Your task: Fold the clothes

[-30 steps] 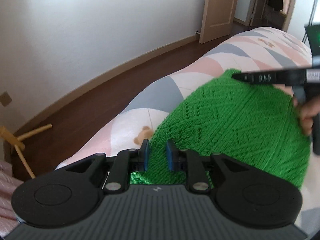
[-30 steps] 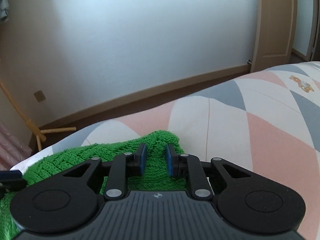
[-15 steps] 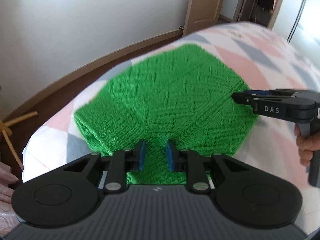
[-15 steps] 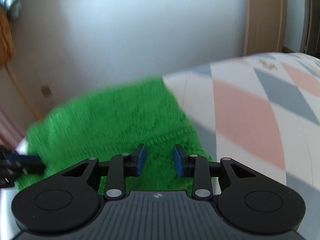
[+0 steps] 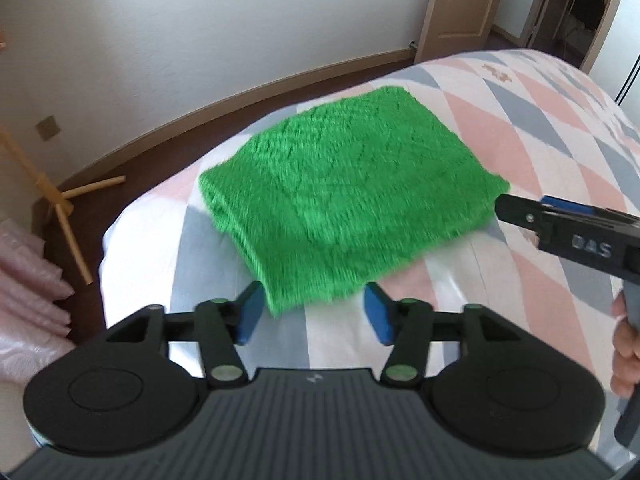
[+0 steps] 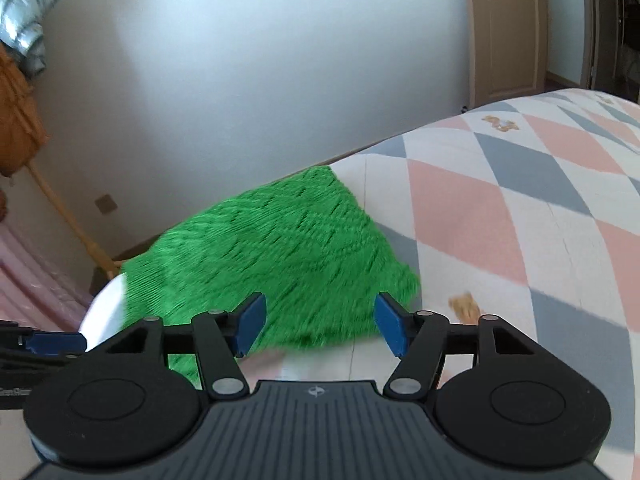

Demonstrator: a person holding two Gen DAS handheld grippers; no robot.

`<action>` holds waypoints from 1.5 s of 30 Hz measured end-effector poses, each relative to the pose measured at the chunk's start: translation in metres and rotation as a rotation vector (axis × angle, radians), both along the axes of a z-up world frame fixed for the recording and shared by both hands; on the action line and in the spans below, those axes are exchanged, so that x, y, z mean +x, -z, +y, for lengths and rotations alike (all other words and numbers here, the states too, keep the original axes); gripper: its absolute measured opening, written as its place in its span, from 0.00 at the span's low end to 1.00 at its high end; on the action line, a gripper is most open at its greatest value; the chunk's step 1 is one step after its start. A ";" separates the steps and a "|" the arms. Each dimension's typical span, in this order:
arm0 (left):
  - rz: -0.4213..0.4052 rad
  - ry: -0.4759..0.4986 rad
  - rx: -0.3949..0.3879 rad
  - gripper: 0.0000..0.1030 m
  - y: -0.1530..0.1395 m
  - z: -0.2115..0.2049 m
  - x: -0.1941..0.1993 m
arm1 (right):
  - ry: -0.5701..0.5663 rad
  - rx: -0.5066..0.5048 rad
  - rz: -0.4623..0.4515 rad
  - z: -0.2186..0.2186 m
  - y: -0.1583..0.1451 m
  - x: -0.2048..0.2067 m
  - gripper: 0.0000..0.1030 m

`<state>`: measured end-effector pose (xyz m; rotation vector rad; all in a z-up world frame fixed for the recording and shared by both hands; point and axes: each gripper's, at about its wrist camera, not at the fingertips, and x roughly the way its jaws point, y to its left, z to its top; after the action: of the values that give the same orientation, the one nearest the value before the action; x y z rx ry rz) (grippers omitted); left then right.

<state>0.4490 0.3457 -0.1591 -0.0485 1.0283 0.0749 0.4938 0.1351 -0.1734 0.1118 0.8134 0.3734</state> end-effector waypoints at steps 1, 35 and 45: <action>0.007 -0.006 0.007 0.62 -0.004 -0.004 -0.008 | 0.000 0.018 0.002 -0.005 -0.004 -0.011 0.75; 0.064 -0.111 0.031 0.99 -0.018 -0.029 -0.108 | 0.137 -0.102 0.187 -0.023 -0.024 -0.126 0.98; 0.073 -0.113 0.038 0.99 -0.016 -0.018 -0.110 | 0.097 -0.141 0.224 -0.002 -0.024 -0.122 0.98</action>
<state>0.3386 0.3276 -0.1432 -0.0692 1.0964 0.2004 0.3716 0.1334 -0.1495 0.0621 1.0485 0.2130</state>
